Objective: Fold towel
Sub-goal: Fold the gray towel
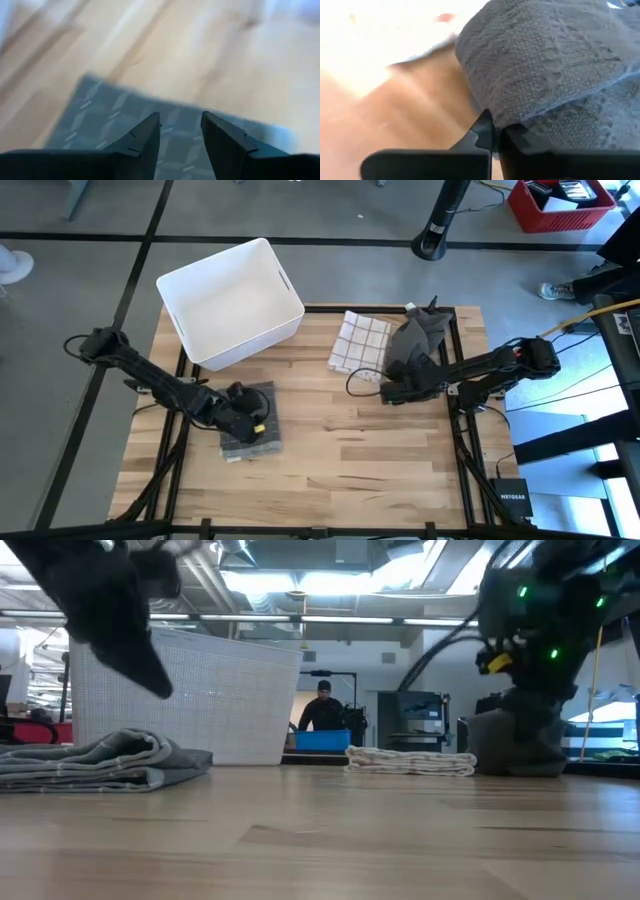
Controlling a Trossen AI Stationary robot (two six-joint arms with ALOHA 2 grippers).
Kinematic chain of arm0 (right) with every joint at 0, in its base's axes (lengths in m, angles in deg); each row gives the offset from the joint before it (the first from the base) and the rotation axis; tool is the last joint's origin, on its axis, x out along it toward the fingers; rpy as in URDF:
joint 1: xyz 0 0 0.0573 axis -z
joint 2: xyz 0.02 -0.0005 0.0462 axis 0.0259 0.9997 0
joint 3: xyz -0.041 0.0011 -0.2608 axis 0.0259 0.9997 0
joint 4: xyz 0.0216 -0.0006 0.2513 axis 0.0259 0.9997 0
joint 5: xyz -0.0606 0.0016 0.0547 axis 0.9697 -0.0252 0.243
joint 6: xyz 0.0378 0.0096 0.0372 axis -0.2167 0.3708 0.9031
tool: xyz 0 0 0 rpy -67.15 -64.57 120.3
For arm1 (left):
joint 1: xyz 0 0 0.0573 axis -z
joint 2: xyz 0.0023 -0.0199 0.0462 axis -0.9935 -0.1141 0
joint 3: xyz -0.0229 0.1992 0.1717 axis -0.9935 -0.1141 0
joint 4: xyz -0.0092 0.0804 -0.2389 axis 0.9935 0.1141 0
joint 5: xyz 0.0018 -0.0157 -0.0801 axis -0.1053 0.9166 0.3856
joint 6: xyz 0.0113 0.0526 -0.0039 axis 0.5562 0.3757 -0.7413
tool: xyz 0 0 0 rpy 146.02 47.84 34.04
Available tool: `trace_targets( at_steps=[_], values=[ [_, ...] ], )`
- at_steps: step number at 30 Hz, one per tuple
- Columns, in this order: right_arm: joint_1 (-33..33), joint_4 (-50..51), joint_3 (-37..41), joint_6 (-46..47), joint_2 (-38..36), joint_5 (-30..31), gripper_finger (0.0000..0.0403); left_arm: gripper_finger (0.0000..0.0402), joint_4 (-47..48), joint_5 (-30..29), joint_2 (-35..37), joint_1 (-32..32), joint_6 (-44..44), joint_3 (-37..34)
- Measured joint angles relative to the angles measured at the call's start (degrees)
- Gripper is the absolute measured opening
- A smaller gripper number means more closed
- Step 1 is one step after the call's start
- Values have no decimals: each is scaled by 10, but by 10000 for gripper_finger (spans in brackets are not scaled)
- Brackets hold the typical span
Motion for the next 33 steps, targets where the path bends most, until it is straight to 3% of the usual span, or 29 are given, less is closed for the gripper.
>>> trace_targets(
  at_steps=[9,15,20,26,29,33],
  values=[
    [-193,97,-132,46,-29,-114,10,137,-251,10,-10,-1,194,1],
    [-305,57,-205,40,-29,-123,6,137,-407,16,-43,-16,335,1],
    [-355,-76,-209,-44,-29,-36,4,137,-489,21,-79,-42,399,10],
    [-354,-261,-157,-131,-28,124,6,137,-495,93,-101,-61,455,57],
    [-347,-342,-129,-148,-20,184,3,137,-482,139,-102,-62,442,57],
    [-347,-468,-102,-186,15,231,4,137,-448,149,-104,-62,392,57]
  ],
)
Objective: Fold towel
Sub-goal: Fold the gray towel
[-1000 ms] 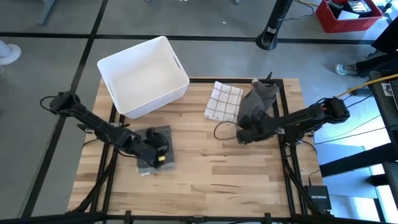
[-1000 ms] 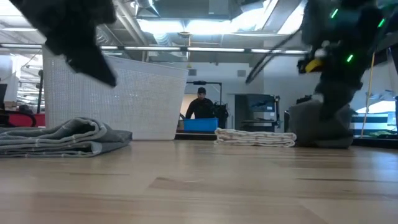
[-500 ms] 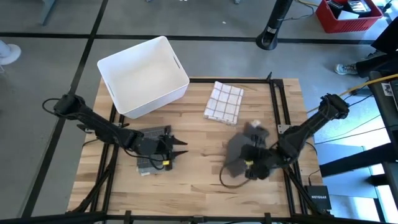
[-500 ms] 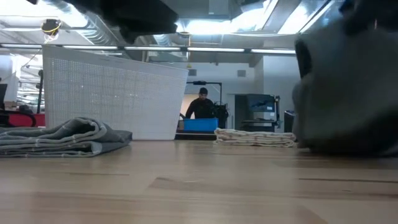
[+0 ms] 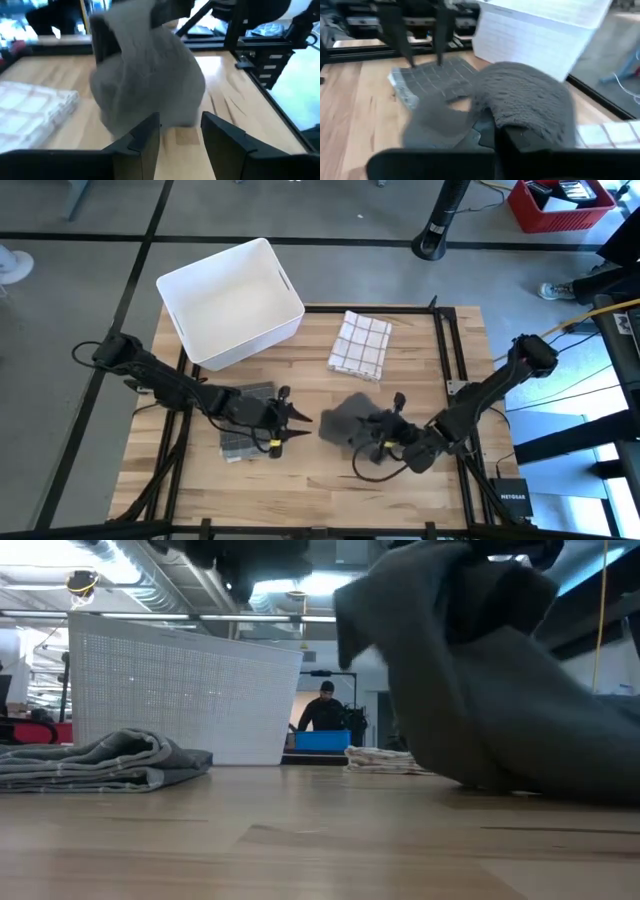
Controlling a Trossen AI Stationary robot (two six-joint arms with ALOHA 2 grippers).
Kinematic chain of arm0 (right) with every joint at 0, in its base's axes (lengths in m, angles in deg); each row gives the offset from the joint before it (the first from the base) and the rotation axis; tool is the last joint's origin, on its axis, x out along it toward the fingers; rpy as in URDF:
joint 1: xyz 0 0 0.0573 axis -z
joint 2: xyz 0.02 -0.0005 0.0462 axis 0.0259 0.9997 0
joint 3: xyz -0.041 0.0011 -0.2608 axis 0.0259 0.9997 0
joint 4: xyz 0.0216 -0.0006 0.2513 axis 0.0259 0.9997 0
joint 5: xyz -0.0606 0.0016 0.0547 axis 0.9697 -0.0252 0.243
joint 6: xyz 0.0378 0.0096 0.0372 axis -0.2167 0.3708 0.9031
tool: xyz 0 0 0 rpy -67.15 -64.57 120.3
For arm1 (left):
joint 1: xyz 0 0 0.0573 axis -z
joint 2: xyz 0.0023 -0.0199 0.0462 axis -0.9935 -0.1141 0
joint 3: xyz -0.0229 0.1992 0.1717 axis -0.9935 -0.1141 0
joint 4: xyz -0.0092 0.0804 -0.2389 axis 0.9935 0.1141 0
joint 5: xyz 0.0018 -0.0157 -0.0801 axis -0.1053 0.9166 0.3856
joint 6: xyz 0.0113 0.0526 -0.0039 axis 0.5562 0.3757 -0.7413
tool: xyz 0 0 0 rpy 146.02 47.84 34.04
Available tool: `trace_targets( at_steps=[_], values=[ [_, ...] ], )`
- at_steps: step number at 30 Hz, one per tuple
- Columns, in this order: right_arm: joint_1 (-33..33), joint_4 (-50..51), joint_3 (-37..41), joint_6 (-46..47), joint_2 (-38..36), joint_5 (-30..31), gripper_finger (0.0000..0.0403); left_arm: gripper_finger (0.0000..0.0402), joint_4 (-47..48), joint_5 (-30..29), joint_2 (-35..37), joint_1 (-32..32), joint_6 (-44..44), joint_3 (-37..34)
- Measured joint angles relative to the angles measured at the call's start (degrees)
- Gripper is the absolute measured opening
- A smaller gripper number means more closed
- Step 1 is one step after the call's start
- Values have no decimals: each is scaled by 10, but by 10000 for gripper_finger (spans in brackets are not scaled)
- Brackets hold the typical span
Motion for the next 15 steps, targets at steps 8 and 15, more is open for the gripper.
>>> trace_targets(
  at_steps=[8,15],
  values=[
    [-1,-221,5,-216,77,-75,3,137,19,-3,-20,-29,-79,-1],
    [4,-286,5,-338,80,-159,3,137,3,91,-20,-36,-119,-1]
  ],
)
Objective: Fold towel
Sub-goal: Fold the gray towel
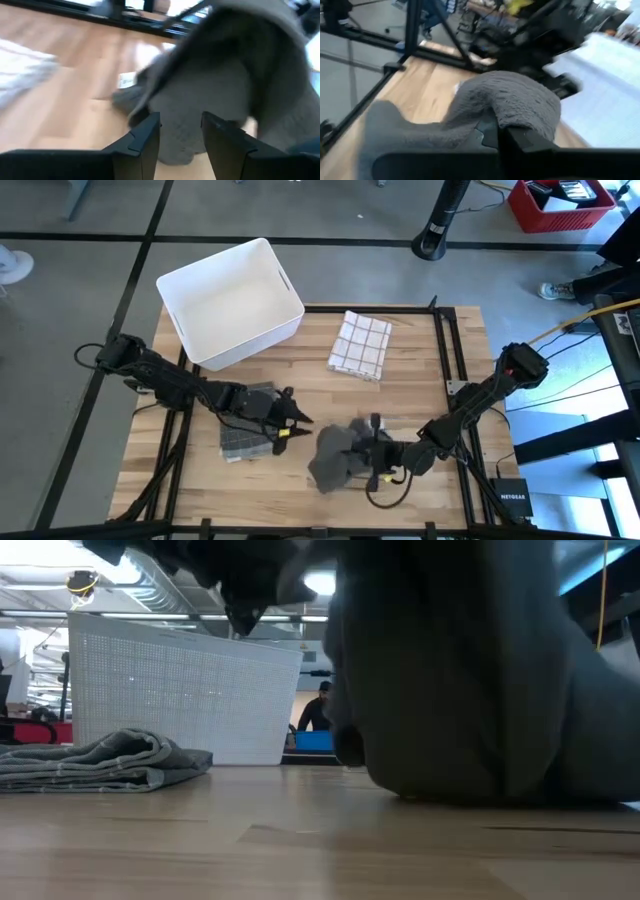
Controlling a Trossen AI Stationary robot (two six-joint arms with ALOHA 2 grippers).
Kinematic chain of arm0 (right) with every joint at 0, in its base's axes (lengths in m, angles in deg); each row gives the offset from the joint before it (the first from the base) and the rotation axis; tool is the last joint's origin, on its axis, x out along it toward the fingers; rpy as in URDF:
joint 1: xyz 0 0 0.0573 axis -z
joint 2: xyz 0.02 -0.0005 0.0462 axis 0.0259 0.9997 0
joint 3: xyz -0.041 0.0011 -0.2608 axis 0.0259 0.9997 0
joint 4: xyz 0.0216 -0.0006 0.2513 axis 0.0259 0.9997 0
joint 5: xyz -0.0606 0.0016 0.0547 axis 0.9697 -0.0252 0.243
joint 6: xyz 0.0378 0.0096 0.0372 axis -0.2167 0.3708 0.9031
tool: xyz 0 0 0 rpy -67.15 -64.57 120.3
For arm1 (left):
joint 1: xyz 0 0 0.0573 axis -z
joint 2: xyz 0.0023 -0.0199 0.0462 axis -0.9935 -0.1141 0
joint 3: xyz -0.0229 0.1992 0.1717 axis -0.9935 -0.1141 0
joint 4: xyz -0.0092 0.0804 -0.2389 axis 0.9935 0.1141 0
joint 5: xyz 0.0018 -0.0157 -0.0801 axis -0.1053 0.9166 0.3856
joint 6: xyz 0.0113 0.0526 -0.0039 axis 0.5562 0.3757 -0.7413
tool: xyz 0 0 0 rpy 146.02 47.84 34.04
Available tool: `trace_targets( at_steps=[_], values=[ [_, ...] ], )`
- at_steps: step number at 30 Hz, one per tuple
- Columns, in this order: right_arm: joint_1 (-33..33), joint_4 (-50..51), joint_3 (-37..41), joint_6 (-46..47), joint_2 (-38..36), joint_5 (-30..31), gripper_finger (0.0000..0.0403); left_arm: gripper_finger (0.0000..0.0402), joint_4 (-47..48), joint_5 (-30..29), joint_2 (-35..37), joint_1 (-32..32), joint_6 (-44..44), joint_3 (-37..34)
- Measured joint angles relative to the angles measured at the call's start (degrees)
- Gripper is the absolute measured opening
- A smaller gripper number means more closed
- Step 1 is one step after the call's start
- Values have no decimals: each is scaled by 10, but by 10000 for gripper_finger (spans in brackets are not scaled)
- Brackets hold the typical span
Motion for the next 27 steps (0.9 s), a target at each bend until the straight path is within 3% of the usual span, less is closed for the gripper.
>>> trace_targets(
  at_steps=[4,15,27],
  values=[
    [4,-17,0,-40,0,19,5,137,-18,14,-14,15,10,0],
    [19,-3,0,-4,0,31,6,137,-105,44,-83,24,19,0],
    [22,60,-1,-3,0,29,6,137,-54,76,-38,30,30,0]
  ],
)
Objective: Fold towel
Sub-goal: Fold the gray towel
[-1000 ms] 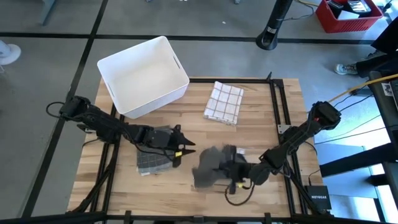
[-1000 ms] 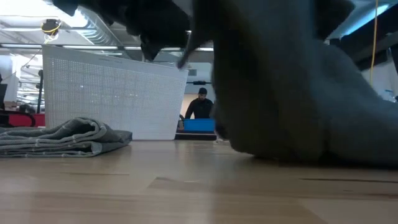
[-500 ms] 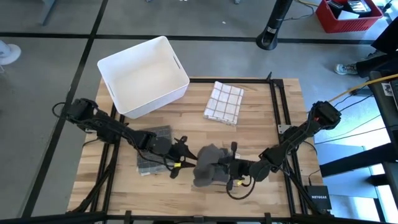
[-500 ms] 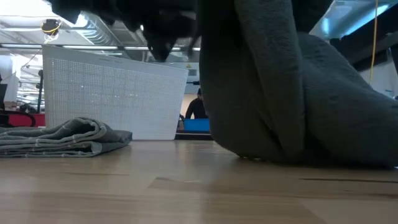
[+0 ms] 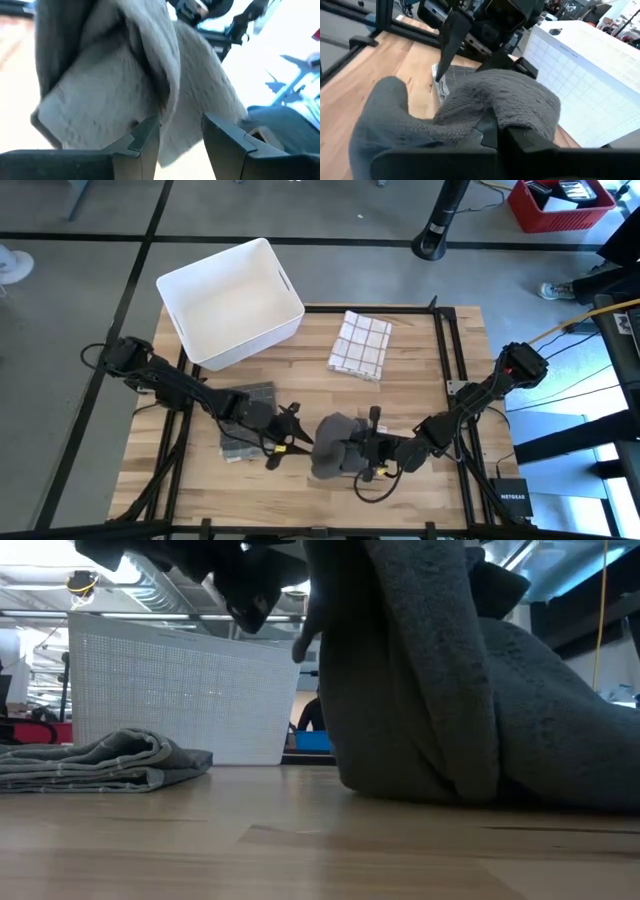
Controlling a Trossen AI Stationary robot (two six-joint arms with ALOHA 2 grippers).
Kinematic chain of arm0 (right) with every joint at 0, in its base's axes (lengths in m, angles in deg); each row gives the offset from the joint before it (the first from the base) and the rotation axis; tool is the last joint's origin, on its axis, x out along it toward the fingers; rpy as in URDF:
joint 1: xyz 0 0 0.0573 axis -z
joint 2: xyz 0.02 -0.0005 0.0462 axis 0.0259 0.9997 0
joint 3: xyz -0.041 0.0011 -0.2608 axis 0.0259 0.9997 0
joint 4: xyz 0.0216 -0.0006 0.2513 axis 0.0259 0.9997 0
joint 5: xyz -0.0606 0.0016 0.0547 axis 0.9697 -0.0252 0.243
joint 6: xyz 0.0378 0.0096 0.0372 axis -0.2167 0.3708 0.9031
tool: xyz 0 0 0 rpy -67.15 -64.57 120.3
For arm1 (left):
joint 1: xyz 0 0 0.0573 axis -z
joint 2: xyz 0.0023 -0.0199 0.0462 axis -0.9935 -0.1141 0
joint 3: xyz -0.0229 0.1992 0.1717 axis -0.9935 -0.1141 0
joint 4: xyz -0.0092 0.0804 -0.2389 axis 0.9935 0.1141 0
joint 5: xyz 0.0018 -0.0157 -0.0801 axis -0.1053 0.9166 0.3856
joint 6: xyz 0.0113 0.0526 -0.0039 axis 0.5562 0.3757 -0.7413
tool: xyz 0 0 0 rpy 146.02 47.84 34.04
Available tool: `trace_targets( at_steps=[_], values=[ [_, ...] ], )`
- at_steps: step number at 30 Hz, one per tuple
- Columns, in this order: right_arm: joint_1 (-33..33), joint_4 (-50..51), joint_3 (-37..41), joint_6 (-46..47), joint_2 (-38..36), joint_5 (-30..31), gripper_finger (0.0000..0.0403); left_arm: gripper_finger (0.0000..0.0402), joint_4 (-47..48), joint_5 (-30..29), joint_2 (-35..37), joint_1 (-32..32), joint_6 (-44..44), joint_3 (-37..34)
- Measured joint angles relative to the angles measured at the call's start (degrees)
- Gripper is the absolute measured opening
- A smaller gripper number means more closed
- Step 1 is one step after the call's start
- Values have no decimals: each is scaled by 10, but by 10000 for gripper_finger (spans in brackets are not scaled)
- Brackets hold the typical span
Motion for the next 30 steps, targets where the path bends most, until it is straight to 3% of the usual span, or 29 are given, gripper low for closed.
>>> trace_targets(
  at_steps=[6,12,18,21,26,30],
  values=[
    [22,-6,0,-18,0,-1,7,137,-5,-36,0,-10,35,0],
    [53,-4,0,-28,0,-30,7,137,-22,-36,-1,-19,78,0],
    [60,-36,0,-79,0,-11,7,135,8,-36,-1,-31,95,0],
    [61,-63,0,-104,0,-5,8,113,5,-36,-1,-47,78,0],
    [61,-59,0,-105,0,-4,8,33,27,-28,6,-67,49,0],
    [59,-45,0,-106,0,19,30,8,191,-57,55,-68,9,29]
  ],
)
